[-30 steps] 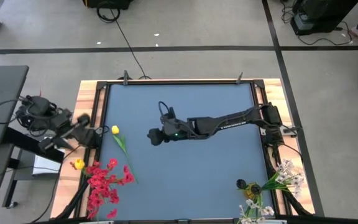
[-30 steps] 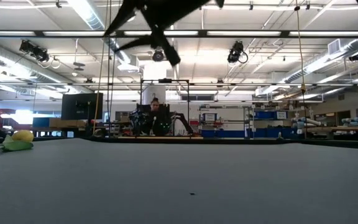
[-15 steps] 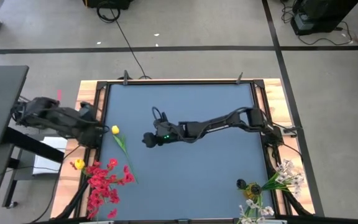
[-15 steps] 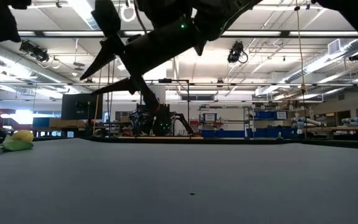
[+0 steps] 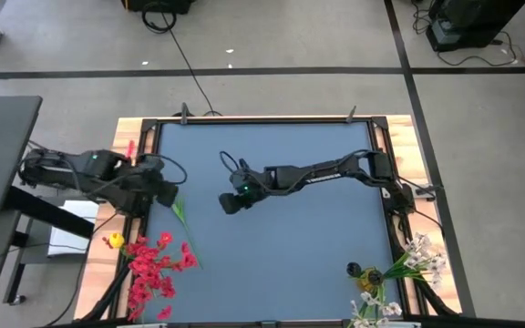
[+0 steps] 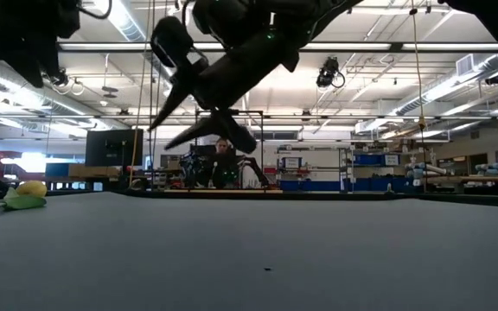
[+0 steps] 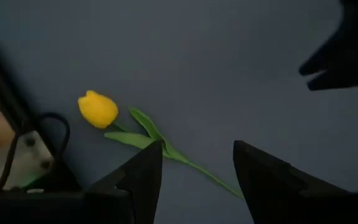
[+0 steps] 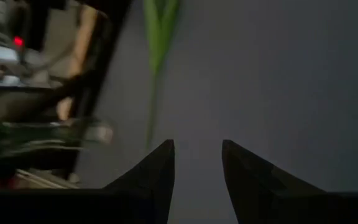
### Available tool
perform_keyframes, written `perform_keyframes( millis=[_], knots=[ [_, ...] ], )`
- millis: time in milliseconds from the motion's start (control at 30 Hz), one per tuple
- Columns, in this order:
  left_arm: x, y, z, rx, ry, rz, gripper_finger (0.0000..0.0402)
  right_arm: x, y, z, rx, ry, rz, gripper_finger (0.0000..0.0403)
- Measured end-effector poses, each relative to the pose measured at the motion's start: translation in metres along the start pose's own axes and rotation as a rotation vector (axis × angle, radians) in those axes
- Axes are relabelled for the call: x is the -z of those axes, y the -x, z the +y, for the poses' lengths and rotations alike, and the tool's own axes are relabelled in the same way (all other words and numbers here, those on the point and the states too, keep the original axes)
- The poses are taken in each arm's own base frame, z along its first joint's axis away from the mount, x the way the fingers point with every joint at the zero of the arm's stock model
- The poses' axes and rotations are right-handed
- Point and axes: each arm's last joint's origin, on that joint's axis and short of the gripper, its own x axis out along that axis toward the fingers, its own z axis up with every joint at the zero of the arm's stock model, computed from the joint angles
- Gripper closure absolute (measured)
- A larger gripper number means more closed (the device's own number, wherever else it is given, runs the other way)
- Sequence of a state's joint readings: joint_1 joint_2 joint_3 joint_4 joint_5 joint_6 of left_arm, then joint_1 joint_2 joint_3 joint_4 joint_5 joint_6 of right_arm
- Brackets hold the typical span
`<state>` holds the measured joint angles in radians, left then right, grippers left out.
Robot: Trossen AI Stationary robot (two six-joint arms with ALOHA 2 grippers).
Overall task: Sort flowers into vase by color
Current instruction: Put the yellow flower into the transparent flower vase
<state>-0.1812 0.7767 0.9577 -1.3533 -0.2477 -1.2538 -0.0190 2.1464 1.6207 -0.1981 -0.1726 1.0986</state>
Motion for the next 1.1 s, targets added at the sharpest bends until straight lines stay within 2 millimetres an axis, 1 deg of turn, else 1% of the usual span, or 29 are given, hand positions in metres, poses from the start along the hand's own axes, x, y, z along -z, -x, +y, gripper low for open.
perform_keyframes(
  millis=[67, 133, 233, 333, 433, 500, 533, 633, 700, 933, 1100],
  knots=[
    [-0.003, -0.005, -0.003, -0.035, 0.029, 0.010, 0.0200, 0.001, 0.000, -0.005, 0.045, -0.007, 0.016, 0.0260],
    [-0.003, -0.016, -0.004, -0.054, 0.068, 0.039, 0.0200, 0.002, 0.001, -0.008, 0.085, -0.013, 0.017, 0.0260],
    [0.003, -0.040, 0.001, -0.086, 0.144, 0.118, 0.0200, 0.003, 0.001, -0.014, 0.145, 0.009, 0.026, 0.0260],
    [0.013, -0.064, 0.007, -0.111, 0.236, 0.195, 0.0200, 0.003, 0.003, -0.020, 0.183, 0.057, 0.071, 0.0260],
    [0.017, -0.078, 0.008, -0.094, 0.300, 0.208, 0.0200, 0.004, 0.004, -0.024, 0.206, 0.092, 0.115, 0.0260],
    [0.017, -0.087, 0.003, -0.046, 0.365, 0.189, 0.0200, 0.006, 0.005, -0.026, 0.227, 0.117, 0.133, 0.0260],
    [0.018, -0.088, 0.006, -0.114, 0.369, 0.194, 0.0200, 0.006, 0.005, -0.026, 0.233, 0.131, 0.139, 0.0260],
    [0.017, -0.093, 0.002, -0.131, 0.409, 0.170, 0.0200, 0.005, 0.006, -0.028, 0.240, 0.166, 0.147, 0.0260],
    [0.018, -0.097, 0.001, -0.162, 0.418, 0.187, 0.0200, 0.003, 0.006, -0.030, 0.242, 0.177, 0.148, 0.0260],
    [0.017, -0.113, -0.018, -0.117, 0.444, 0.242, 0.0200, -0.008, 0.009, -0.037, 0.256, 0.193, 0.151, 0.0260],
    [0.028, -0.124, -0.025, -0.188, 0.439, 0.286, 0.0200, -0.013, 0.011, -0.042, 0.272, 0.200, 0.157, 0.0260]
  ],
)
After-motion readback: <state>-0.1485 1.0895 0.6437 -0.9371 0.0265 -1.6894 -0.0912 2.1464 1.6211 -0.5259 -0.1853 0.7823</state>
